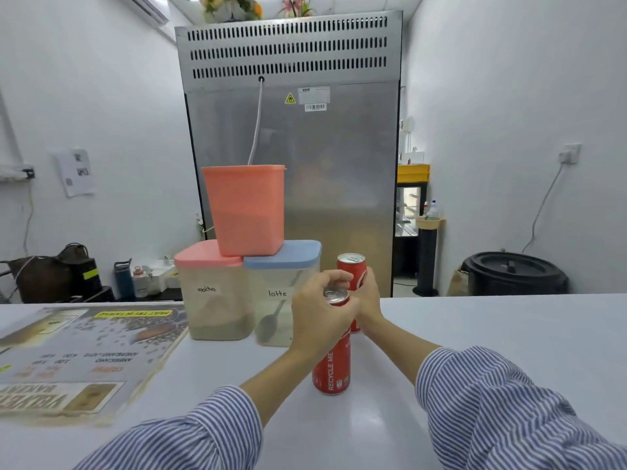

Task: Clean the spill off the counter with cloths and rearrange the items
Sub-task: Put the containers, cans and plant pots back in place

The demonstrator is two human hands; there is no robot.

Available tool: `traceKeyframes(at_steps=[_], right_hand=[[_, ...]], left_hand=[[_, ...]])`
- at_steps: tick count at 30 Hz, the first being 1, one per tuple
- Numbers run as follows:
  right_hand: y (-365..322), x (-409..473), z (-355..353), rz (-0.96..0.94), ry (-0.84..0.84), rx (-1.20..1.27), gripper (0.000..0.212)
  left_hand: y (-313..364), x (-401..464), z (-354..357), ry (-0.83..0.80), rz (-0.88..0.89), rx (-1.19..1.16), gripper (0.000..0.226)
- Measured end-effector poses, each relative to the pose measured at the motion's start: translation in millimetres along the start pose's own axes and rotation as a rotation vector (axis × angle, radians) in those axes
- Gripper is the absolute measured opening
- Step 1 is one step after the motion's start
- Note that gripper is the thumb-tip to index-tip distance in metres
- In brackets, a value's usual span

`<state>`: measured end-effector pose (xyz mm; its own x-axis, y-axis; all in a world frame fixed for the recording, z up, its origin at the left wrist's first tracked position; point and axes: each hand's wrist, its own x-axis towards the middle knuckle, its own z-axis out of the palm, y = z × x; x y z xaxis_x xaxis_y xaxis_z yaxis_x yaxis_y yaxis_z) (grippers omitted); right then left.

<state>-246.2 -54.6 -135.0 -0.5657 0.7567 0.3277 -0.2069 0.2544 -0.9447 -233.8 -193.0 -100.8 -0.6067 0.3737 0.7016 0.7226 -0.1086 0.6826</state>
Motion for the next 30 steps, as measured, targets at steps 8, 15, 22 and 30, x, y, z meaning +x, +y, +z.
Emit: traceKeyframes(at_steps=[8,15,22,30], right_hand=[[6.8,0.0,-13.1,0.180,-0.231,0.106,0.062],[61.2,28.5,-55.5,0.309,-0.395,-0.077,0.089],[-54.9,-27.0,-97.8,0.392,-0.050,-0.031,0.054],[-133.4,-85.7,-208.8,0.180,0.320,-0.385,0.059]], left_hand=[[13.8,-0.5,25.3,0.006,-0.070,-0.055,0.025],[-1.4,7.3,34.4,-0.080,-0.035,-0.056,0.030],[7.5,21.8,20.0,-0.086,0.527,0.543,0.062],[115.0,5.6,103.9,-0.226,0.847,0.343,0.057]])
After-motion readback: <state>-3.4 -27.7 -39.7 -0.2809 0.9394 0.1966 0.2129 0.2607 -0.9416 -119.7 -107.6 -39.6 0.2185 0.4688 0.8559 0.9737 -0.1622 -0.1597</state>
